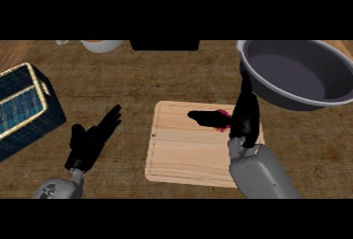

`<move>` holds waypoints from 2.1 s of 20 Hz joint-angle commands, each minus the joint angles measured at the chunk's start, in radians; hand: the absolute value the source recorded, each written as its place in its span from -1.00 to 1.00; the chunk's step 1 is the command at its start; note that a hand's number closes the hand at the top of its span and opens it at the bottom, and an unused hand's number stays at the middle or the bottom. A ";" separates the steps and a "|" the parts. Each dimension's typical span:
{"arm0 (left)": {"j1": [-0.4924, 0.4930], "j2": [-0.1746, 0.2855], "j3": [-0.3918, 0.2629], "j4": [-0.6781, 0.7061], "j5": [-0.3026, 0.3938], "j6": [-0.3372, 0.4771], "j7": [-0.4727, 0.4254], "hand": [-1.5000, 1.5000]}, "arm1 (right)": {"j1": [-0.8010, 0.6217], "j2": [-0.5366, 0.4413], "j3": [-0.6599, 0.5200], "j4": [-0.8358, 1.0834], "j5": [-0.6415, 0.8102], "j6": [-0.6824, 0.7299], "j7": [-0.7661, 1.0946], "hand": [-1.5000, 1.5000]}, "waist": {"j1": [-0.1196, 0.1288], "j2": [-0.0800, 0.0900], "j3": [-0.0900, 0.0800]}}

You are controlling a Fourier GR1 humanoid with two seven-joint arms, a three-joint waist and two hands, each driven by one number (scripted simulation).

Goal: Pick the cupcake from the cutting board and place it in the pot

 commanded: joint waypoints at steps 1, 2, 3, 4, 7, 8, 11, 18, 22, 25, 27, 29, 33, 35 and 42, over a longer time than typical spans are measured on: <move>0.037 -0.010 -0.001 0.004 -0.018 0.003 -0.020 0.00 | 0.000 0.007 0.032 0.072 -0.077 0.076 0.044 -1.00 | 0.005 0.001 0.001; 0.023 -0.001 0.018 -0.004 -0.006 -0.010 -0.003 0.00 | 0.038 -0.017 -0.012 0.072 -0.102 0.110 -0.010 -1.00 | 0.000 0.000 0.001; 0.046 -0.034 -0.001 0.013 -0.032 -0.010 -0.043 0.00 | 0.052 0.007 0.034 0.054 -0.068 0.076 0.006 -1.00 | -0.002 -0.001 0.000; 0.031 -0.003 0.010 -0.090 -0.024 0.003 0.068 0.00 | 0.091 0.001 0.016 0.033 -0.057 0.090 0.009 -1.00 | -0.003 -0.002 0.001; -0.010 -0.056 0.024 0.069 -0.069 -0.021 -0.048 0.00 | 0.155 0.006 0.063 0.050 -0.035 0.034 -0.034 -1.00 | -0.006 0.000 0.000; -0.020 -0.031 0.085 0.066 -0.029 -0.080 -0.009 0.00 | 0.124 0.007 0.031 0.050 -0.013 0.046 -0.049 -1.00 | -0.005 0.000 0.000; 0.072 -0.060 0.032 -0.001 -0.075 -0.029 -0.036 0.00 | 0.225 -0.081 -0.026 -0.013 -0.062 0.056 -0.159 -1.00 | -0.006 -0.001 0.001; -0.017 -0.092 0.073 0.005 -0.086 -0.038 0.045 0.00 | 0.341 0.006 -0.004 -0.033 -0.185 -0.032 -0.391 -1.00 | -0.009 0.000 0.001; -0.007 -0.076 0.097 -0.042 -0.081 -0.048 0.081 0.00 | 0.307 0.007 -0.080 0.013 -0.342 -0.027 -0.567 -1.00 | -0.004 0.000 0.002; 0.038 -0.078 0.098 0.024 -0.095 -0.095 -0.025 0.00 | 0.255 0.007 -0.045 0.087 -0.444 -0.105 -0.614 -1.00 | 0.000 0.001 0.001; 0.064 -0.089 0.082 0.002 -0.125 -0.078 -0.038 0.00 | 0.219 0.007 -0.139 0.169 -0.536 -0.066 -0.730 -1.00 | 0.002 0.002 0.001; -0.003 -0.112 0.099 -0.024 -0.103 -0.061 0.074 0.00 | 0.308 0.007 -0.153 0.121 -0.602 -0.016 -0.802 -1.00 | -0.005 0.000 0.001; -0.046 -0.103 0.145 0.099 -0.120 -0.112 0.002 0.00 | 0.265 0.007 -0.076 0.286 -0.744 -0.100 -0.947 -1.00 | -0.003 0.001 0.001; 0.001 -0.048 0.172 0.001 -0.087 -0.155 0.031 0.00 | 0.218 0.007 -0.123 0.349 -0.807 -0.063 -0.993 -1.00 | 0.002 0.001 0.001; -0.057 -0.132 0.137 0.100 -0.156 -0.106 -0.008 0.00 | 0.049 0.007 -0.082 0.691 -0.843 -0.075 -1.208 1.00 | 0.006 0.006 0.002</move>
